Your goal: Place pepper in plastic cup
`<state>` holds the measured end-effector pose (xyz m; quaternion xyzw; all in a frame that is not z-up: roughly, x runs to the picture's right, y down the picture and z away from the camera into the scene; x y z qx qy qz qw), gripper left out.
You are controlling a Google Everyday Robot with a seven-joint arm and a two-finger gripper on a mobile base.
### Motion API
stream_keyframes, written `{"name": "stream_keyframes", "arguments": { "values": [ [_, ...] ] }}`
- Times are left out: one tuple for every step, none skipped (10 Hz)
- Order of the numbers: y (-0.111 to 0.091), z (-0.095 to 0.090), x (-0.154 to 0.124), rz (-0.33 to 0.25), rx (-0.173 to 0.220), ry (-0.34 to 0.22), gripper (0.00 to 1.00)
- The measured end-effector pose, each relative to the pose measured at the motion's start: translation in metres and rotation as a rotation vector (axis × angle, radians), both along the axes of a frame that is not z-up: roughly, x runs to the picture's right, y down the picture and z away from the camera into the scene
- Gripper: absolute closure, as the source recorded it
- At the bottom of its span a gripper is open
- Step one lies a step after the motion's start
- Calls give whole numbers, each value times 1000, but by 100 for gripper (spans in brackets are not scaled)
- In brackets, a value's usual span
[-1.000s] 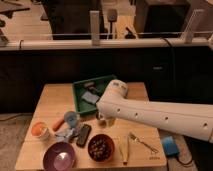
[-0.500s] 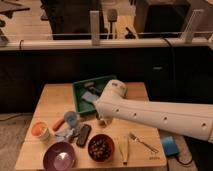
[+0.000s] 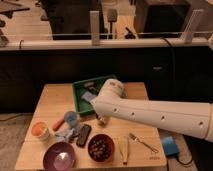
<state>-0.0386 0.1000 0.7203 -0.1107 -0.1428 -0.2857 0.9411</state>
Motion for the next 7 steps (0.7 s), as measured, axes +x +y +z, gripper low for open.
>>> {"name": "stream_keyframes", "arguments": {
  "values": [
    [-1, -1, -4, -12, 4, -9, 37],
    [-3, -1, -7, -27, 8, -18, 47],
    [-5, -1, -10, -38, 13, -27, 56],
    [-5, -1, -13, -49, 13, -38, 61],
    [-6, -1, -14, -58, 16, -44, 63],
    [-8, -1, -16, -69, 19, -51, 70],
    [-9, -1, -22, -85, 24, -63, 81]
  ]
}}
